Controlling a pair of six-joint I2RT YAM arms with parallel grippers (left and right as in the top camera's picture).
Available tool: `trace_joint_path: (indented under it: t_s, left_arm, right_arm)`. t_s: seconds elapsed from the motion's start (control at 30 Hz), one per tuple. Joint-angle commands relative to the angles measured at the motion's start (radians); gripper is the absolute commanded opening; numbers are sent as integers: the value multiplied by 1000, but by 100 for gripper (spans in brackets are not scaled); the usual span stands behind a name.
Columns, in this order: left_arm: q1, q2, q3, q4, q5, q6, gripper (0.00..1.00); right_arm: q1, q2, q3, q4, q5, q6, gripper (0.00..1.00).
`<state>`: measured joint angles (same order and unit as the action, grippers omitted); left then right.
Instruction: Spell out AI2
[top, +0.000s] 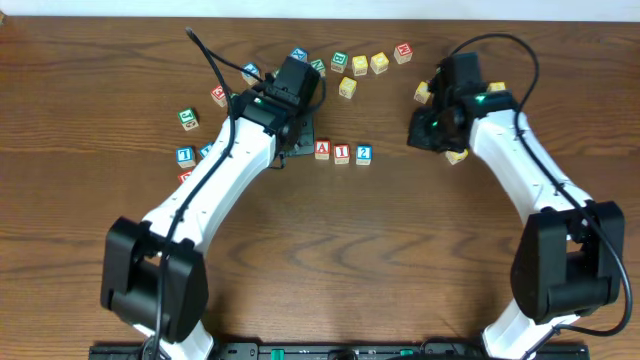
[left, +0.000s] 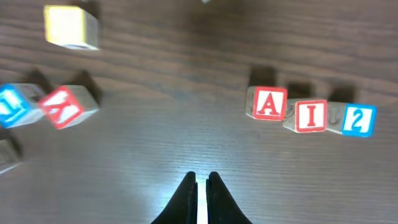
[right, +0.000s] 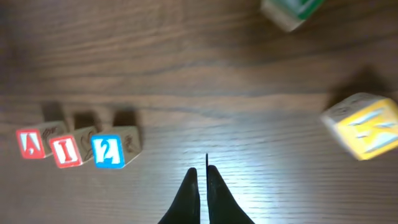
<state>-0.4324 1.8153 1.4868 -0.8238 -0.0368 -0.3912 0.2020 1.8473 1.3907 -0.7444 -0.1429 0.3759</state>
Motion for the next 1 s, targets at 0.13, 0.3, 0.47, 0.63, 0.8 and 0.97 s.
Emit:
trace_joint_path:
  t_s: [0.13, 0.3, 0.47, 0.63, 0.8, 0.97]
  left_arm:
    - [73, 136, -12, 48, 159, 44, 7]
    - [100, 227, -12, 105, 158, 55, 7]
    - [106, 280, -12, 194, 289, 125, 7]
    - [104, 306, -12, 229, 318, 133, 7]
    - [100, 306, -12, 248, 318, 137, 7]
    - [76, 306, -12, 259, 321, 163, 7]
  right_arm:
    - [79, 60, -2, 47, -6, 130, 1]
    - [95, 135, -2, 63, -44, 163, 1]
    - [125, 182, -2, 91, -43, 188, 1]
    - [141, 212, -2, 109, -40, 196, 1]
    - [142, 223, -2, 129, -36, 204, 1]
    - [145, 226, -2, 145, -36, 204, 2]
